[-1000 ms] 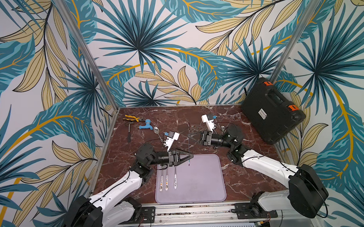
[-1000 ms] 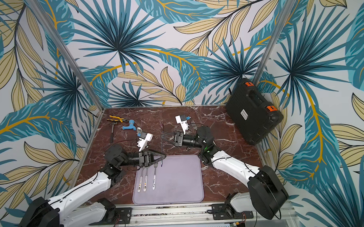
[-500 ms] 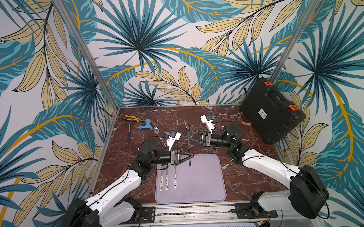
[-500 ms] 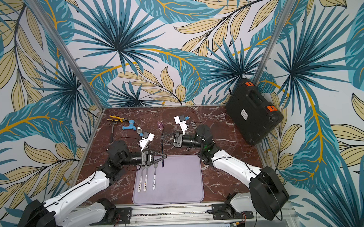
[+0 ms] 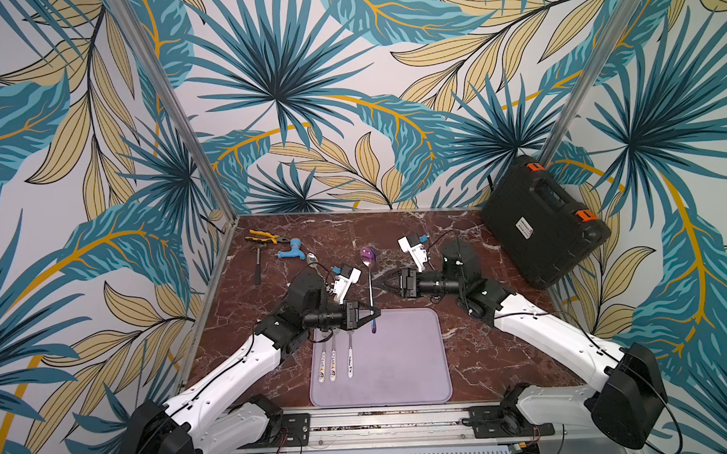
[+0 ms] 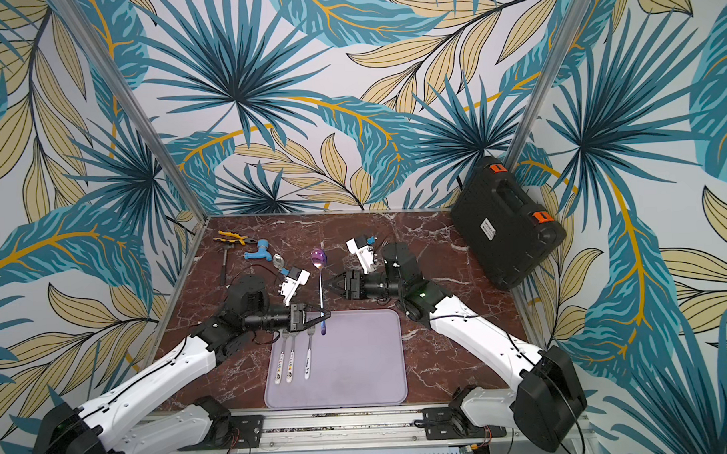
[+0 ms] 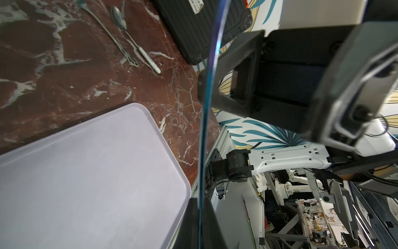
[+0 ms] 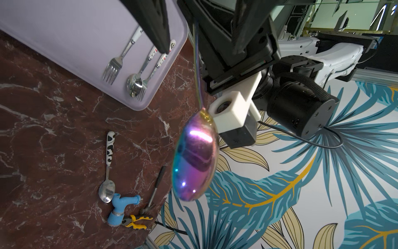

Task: Set the spoon and fork side by side
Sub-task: Pick up the spoon from the tray.

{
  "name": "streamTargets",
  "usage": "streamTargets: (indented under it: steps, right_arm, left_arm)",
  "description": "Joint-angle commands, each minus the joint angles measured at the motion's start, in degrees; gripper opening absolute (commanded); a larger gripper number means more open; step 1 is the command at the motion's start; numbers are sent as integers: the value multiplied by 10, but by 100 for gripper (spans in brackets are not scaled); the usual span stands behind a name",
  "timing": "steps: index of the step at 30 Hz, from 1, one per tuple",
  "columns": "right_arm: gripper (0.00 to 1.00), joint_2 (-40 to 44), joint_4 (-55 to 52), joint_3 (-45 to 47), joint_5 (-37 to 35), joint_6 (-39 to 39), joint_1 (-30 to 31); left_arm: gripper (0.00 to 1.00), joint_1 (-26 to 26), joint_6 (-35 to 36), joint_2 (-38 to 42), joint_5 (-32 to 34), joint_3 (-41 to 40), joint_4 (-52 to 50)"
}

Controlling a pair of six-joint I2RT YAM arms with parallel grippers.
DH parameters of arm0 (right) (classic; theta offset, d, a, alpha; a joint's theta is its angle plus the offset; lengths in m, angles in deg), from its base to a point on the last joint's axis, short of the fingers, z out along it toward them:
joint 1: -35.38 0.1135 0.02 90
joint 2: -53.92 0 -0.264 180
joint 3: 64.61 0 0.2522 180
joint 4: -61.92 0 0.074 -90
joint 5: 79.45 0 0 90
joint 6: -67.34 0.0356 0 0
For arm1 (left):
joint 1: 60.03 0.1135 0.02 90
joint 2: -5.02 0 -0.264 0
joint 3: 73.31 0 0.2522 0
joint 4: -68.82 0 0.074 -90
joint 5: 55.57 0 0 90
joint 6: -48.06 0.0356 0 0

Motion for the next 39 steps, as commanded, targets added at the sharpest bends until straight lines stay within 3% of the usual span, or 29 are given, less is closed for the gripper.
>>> streamTargets:
  steps: [1,11,15,24,25,32,35,39]
  right_arm:
    - [51,-18,-89,-35,-44,-54,22]
    - [43,-102,-296,-165,-252,-93,105]
    - [31,-129,-350,-205,-326,-84,141]
    - [4,-164,-395,-245,-403,-44,178]
    - [0,-164,-390,-242,-405,-43,180]
    - [0,-130,-337,-195,-433,-40,179]
    - [0,-108,-312,-170,-426,-43,173]
    - [0,-81,-234,-109,-357,-19,148]
  left_arm:
    - [0,-22,60,-4,68,51,-81]
    - [0,-83,92,-9,235,100,-203]
    - [0,-95,93,-9,275,106,-219]
    - [0,-125,92,-13,332,115,-231]
    - [4,-125,91,-12,329,114,-230]
    - [44,-125,96,16,320,109,-223]
    - [52,-123,104,37,315,103,-216]
    - [55,-113,102,70,295,78,-188]
